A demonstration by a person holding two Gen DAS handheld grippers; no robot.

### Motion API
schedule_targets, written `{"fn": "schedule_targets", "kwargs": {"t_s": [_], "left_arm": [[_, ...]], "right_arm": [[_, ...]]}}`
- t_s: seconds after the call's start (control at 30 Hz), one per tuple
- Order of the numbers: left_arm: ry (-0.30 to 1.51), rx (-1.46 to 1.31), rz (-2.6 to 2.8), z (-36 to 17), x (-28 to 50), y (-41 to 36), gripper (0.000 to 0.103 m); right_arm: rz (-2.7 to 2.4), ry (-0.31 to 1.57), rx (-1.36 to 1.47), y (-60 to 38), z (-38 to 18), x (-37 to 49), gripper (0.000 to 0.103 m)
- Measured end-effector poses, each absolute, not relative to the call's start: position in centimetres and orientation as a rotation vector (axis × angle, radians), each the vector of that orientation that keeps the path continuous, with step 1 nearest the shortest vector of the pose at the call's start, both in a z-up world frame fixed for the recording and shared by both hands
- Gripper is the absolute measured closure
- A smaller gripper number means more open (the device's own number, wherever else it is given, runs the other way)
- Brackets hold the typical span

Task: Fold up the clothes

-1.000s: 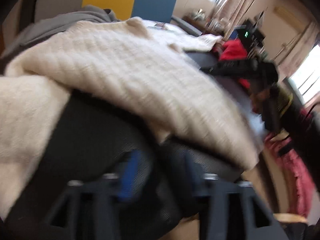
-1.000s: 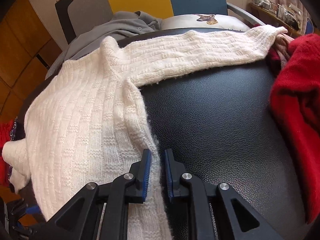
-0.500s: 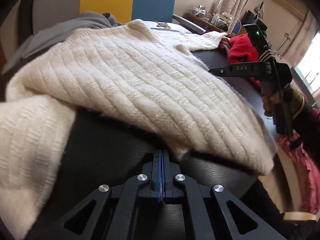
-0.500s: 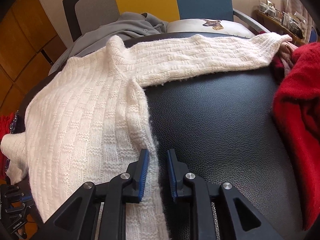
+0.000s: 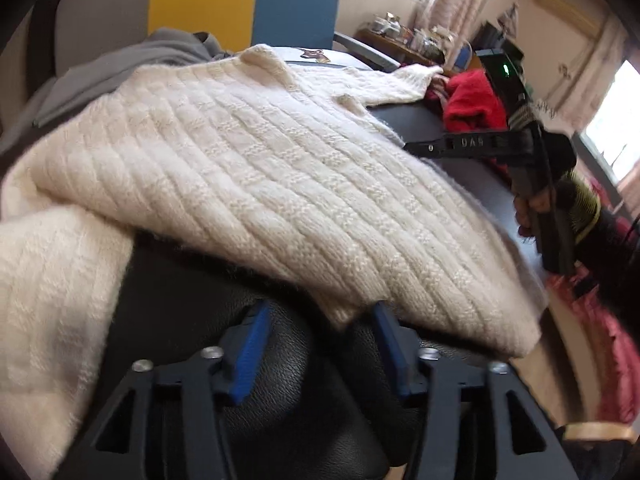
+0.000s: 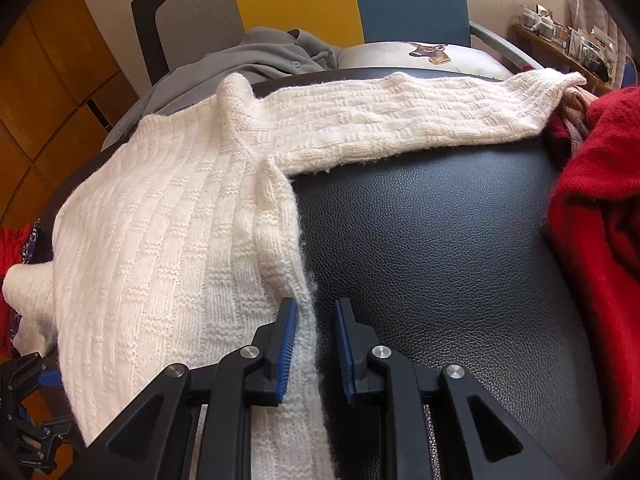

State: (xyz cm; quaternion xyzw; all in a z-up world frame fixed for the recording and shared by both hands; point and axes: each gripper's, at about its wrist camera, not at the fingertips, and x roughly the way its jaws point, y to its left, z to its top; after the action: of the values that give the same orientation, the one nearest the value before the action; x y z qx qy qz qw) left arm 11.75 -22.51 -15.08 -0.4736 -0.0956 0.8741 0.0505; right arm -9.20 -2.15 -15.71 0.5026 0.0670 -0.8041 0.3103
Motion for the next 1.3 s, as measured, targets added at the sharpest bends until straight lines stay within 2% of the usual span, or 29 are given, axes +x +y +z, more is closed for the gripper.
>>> {"fn": "schedule_targets", "kwargs": {"t_s": [0.03, 0.1, 0.27, 0.47, 0.53, 0.57, 0.67, 0.83, 0.97, 1.07, 1.1, 1.17, 1.3], "left_arm": [[-0.274, -1.455, 2.652, -15.3, 11.7, -22.4, 0.091], [-0.264, -1.466, 2.631, -15.7, 11.8, -22.2, 0.097], [-0.295, -1.45, 2.628, -16.0, 11.8, -22.3, 0.096], [-0.37, -1.438, 2.628, -16.0, 11.4, -22.6, 0.09], [-0.369, -1.445, 2.653, -15.9, 11.4, -22.5, 0.098], [-0.377, -1.439, 2.667, -15.7, 11.6, -22.5, 0.099], [-0.441, -1.389, 2.71, -14.4, 12.6, -23.3, 0.1], [-0.586, -1.287, 2.8, -11.0, 16.9, -27.1, 0.1], [-0.665, -1.241, 2.872, -8.7, 20.7, -30.0, 0.1], [-0.659, -1.231, 2.913, -7.7, 22.6, -30.4, 0.1], [-0.661, -1.234, 2.915, -7.7, 22.7, -30.3, 0.1], [-0.67, -1.241, 2.908, -7.9, 22.4, -30.0, 0.1], [-0.69, -1.228, 2.902, -7.7, 22.2, -29.4, 0.1]], "right_arm": [[-2.121, 0.174, 1.329, -2.1, -15.7, -9.3, 0.084], [-2.11, 0.151, 1.337, -1.9, -15.8, -9.5, 0.083], [-2.081, 0.099, 1.356, -1.6, -15.9, -10.0, 0.082], [-2.092, 0.18, 1.326, -2.6, -15.8, -9.3, 0.075], [-2.102, 0.228, 1.307, -2.9, -15.8, -9.0, 0.075], [-2.108, 0.255, 1.298, -3.0, -15.7, -8.8, 0.075], [-2.139, 0.341, 1.265, -3.6, -15.3, -8.1, 0.091], [-2.226, 0.434, 1.241, -2.5, -14.9, -7.8, 0.096], [-2.309, 0.412, 1.314, 0.7, -15.2, -9.1, 0.096], [-2.251, 0.272, 1.305, 2.0, -14.4, -8.5, 0.096], [-2.215, 0.248, 1.277, 1.5, -13.9, -7.7, 0.093], [-2.139, 0.206, 1.219, 0.4, -13.1, -6.0, 0.093], [-1.919, 0.252, 1.112, -5.2, -12.8, -1.5, 0.093]]}}
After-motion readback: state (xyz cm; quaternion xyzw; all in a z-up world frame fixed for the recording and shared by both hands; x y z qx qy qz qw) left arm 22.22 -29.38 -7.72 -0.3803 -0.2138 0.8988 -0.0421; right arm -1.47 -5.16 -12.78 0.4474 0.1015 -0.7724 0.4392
